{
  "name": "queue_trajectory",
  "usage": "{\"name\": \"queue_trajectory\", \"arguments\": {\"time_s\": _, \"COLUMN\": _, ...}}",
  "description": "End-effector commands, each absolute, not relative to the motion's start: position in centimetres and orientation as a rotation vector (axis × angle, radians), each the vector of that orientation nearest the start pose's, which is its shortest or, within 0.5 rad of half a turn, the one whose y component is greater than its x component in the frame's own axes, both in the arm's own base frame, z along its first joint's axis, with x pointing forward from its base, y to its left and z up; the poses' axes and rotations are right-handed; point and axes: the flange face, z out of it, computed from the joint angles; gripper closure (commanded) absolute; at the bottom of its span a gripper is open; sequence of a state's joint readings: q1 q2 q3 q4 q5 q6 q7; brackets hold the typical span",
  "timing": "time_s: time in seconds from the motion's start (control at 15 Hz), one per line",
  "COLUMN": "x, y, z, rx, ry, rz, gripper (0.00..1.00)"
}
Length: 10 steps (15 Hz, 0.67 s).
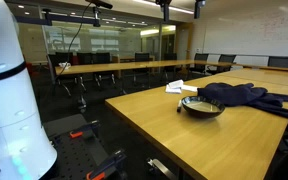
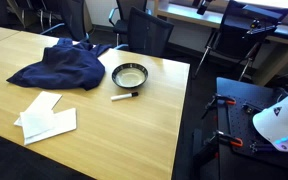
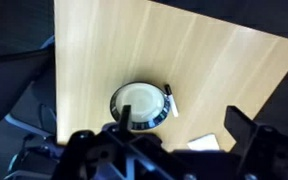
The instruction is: Pick the marker and put it in the bowl
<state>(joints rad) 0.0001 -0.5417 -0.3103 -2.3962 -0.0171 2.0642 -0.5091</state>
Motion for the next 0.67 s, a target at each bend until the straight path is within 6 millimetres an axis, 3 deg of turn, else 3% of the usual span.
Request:
{"name": "queue_trajectory", "arguments": {"time_s": 0.0, "x": 38.9, "y": -13.9, "z": 52.1, "rx": -3.041, "ry": -0.355, "rz": -0.351, "gripper": 0.0}}
{"name": "queue_trajectory", "arguments": {"time_s": 0.2, "x": 38.9, "y": -13.9, "z": 52.1, "rx": -3.041, "ry": -0.355, "rz": -0.351, "gripper": 0.0}}
{"name": "queue_trajectory", "arguments": {"time_s": 0.33, "x": 39.8, "y": -12.7, "z": 51.4, "rx": -3.035, "ry": -0.464, "rz": -0.341, "gripper": 0.0}}
{"name": "queue_trajectory", "arguments": {"time_s": 0.4, "x": 40.5, "y": -11.7, "z": 50.7, "rx": -3.042, "ry": -0.52, "rz": -0.335, "gripper": 0.0}}
{"name": "queue_trajectory", "arguments": {"time_s": 0.6, "x": 43.7, "y": -6.0, "z": 47.0, "rx": -2.998, "ry": -0.811, "rz": -0.277, "gripper": 0.0}}
